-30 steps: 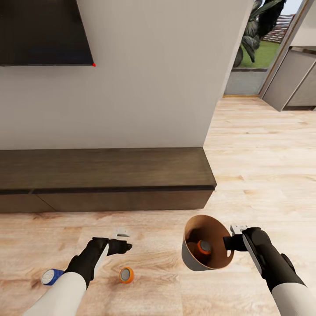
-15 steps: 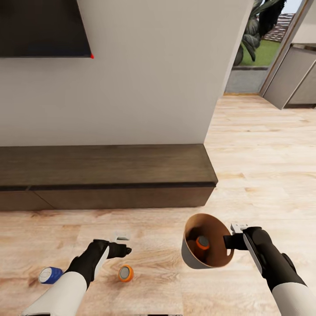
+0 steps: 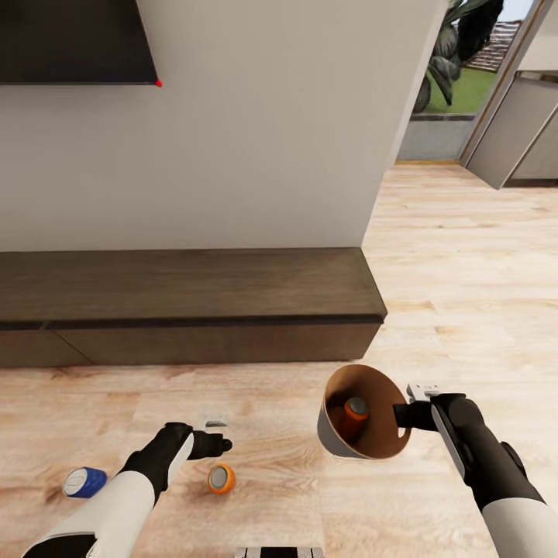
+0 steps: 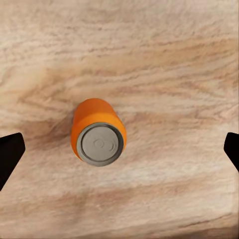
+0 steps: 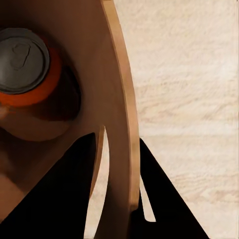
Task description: Put the three can of soda from the living room inside the tash can in the kitchen.
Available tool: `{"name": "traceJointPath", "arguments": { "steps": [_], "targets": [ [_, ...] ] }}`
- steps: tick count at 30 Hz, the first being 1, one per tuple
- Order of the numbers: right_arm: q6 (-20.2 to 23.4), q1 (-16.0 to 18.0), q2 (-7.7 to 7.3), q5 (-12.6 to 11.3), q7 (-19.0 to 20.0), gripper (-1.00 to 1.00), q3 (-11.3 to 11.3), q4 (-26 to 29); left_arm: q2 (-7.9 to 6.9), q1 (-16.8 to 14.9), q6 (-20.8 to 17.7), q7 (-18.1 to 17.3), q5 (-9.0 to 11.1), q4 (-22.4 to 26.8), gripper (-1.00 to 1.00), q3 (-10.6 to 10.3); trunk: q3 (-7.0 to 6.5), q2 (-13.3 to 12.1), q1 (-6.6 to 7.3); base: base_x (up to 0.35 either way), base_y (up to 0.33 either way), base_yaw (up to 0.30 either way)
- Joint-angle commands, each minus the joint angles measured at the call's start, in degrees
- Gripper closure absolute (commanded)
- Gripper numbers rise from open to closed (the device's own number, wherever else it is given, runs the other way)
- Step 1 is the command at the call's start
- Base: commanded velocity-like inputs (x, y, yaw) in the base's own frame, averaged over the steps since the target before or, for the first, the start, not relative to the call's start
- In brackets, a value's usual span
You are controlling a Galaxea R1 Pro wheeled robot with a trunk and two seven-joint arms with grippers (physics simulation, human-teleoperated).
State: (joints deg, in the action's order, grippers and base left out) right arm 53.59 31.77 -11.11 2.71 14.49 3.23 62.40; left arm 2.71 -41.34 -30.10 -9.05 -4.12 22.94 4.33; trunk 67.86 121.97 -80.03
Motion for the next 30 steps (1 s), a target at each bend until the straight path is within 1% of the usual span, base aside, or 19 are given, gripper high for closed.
{"name": "traceJointPath", "arguments": {
  "steps": [1, 5, 7, 8, 13, 18, 24, 30],
  "targets": [
    [0.1, 0.0, 0.01, -1.0, 0.3, 1.0, 0.0, 0.3, 0.0, 0.0, 0.0, 0.0, 0.0, 0.0, -1.0, 0.0, 0.18, 0.4, -0.22, 0.0, 0.0, 0.0],
    [0.9, 0.2, -0.06, -0.9, 0.3, 1.0, -0.2, 3.9, 0.08, 0.0, 0.0, 0.2, 0.1, -0.1, -1.0, 0.0, 0.9, 2.0, -1.1, 0.0, 0.0, 0.0],
    [4.3, 0.2, -0.28, -0.9, 0.3, 1.0, -0.2, 8.2, 0.23, 0.0, 0.0, 0.3, 0.1, -0.1, -1.0, 0.0, 1.26, 2.8, -1.54, 0.0, 0.0, 0.0],
    [6.3, 0.2, -0.45, -0.9, 0.3, 1.0, -0.2, 11.2, 0.29, 0.0, 0.0, 0.3, 0.1, -0.2, -1.0, 0.0, 1.44, 3.2, -1.76, 0.0, 0.0, 0.0],
    [6.4, 0.3, -0.68, -0.7, 0.3, 1.0, -0.1, 15.5, 0.39, -0.1, 0.0, 0.4, 0.1, -0.2, -1.0, -0.1, 2.34, 5.2, -2.86, 0.0, 0.0, 0.0],
    [6.4, 1.0, -0.9, -0.6, 0.3, 1.0, 0.2, 16.7, 0.44, -0.1, 0.0, 0.7, 0.1, -0.4, -1.0, -0.1, 3.24, 7.2, -3.95, 0.0, 0.0, 0.0],
    [6.4, 1.9, -1.34, -0.8, 0.4, 1.0, 0.4, 17.1, 0.49, -0.1, 0.3, 1.9, 0.2, -1.5, -1.0, -0.1, 4.31, 9.6, -5.27, 0.0, 0.0, 0.0],
    [6.4, 2.0, -1.5, -0.8, 0.4, 1.0, 0.4, 17.1, 0.39, -0.1, 0.3, 2.3, 0.2, -1.6, -1.0, -0.2, 5.39, 12.0, -6.59, 0.0, 0.0, 0.0]
  ]
}}
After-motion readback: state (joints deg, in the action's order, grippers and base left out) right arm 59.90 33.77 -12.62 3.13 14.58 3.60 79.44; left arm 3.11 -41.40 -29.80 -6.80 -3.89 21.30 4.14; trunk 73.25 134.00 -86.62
